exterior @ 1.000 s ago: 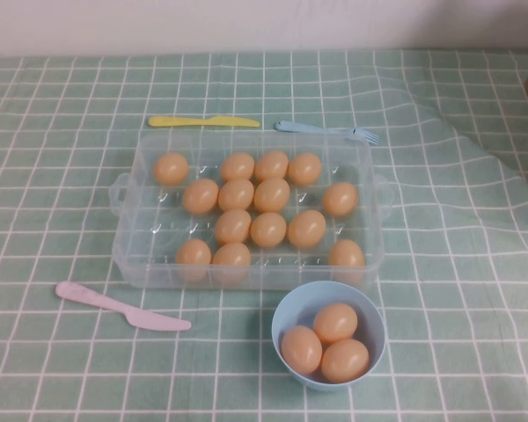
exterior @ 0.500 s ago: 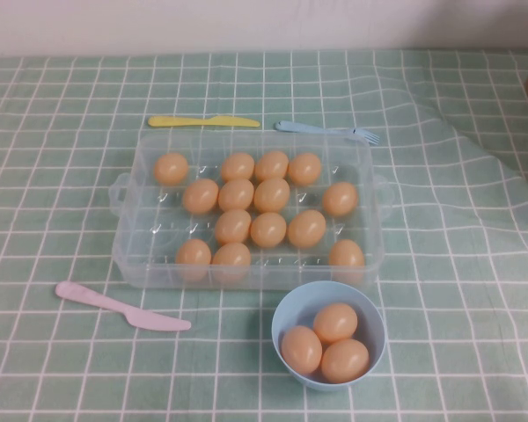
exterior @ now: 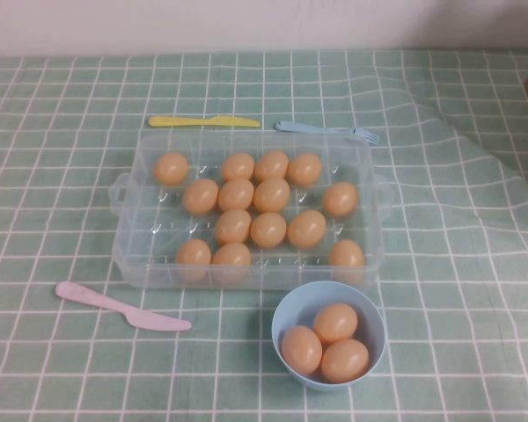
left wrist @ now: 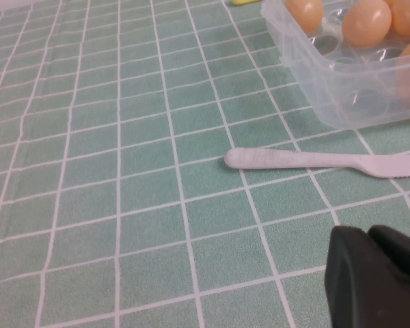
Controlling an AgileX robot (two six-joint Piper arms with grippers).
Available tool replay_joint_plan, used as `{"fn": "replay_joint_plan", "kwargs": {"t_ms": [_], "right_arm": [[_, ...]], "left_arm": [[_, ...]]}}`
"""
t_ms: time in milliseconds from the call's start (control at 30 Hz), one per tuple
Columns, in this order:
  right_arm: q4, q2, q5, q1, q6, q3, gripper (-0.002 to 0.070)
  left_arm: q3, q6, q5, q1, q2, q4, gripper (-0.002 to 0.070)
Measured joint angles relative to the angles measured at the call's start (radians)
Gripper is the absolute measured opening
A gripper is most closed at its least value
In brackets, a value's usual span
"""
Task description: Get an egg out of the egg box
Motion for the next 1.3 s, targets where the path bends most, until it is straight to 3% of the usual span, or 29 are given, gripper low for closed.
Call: {"fn": "replay_joint_plan", "kwargs": {"t_ms": [233,700,867,1300], "right_arm": [[0.353,0.0,-0.126,0.0,0.0,0.0,-0.0017],[0.621,0.002,-0.114,0.0,-0.067,-0.019,-0.0017],[0.599,0.14,0.031,0.0,-0.071,-0.183,-0.0017],[0.266,0.85,0.653,0.0,-0.073,-0.733,-0.0017]], "left_arm": [[0.0,0.0,0.0,0.0,0.0,0.0,-0.0003],[0.0,0.0,0.0,0.0,0.0,0.0,-0.0003],[0.0,0.0,0.0,0.0,0.0,0.0,-0.0003],[0.0,0.0,0.0,0.0,0.0,0.0,-0.0003]]}}
